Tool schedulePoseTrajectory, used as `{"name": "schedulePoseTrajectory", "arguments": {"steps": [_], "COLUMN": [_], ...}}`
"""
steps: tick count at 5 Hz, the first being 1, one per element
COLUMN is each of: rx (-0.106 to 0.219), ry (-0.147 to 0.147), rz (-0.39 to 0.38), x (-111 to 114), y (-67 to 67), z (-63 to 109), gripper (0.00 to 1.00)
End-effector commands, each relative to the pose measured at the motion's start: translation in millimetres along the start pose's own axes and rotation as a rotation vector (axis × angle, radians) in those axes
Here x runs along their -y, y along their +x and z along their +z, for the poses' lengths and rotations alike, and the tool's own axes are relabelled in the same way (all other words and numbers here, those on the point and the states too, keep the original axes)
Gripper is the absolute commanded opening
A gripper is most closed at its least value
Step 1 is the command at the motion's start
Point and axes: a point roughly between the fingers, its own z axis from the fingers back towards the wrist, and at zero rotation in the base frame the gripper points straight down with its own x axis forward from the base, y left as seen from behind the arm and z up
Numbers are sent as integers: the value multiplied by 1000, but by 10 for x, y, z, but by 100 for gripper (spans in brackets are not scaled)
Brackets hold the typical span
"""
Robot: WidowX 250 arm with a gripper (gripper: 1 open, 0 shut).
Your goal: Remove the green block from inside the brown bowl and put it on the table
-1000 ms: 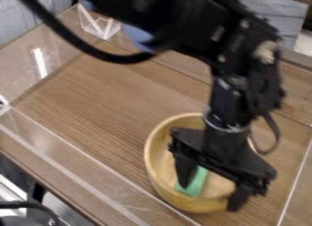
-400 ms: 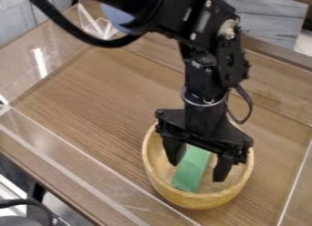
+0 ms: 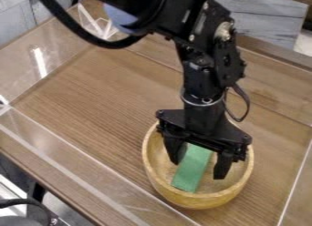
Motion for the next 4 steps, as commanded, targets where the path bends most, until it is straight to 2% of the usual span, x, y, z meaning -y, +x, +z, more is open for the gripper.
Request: {"name": "schedulePoseTrajectory", "arguments": {"steps": [1,4], "rx": [37,49], "ry": [-25,-47], "rz": [7,20], "x": [19,4], "y": [111,208], "z": [45,-69], "gripper": [100,100]}}
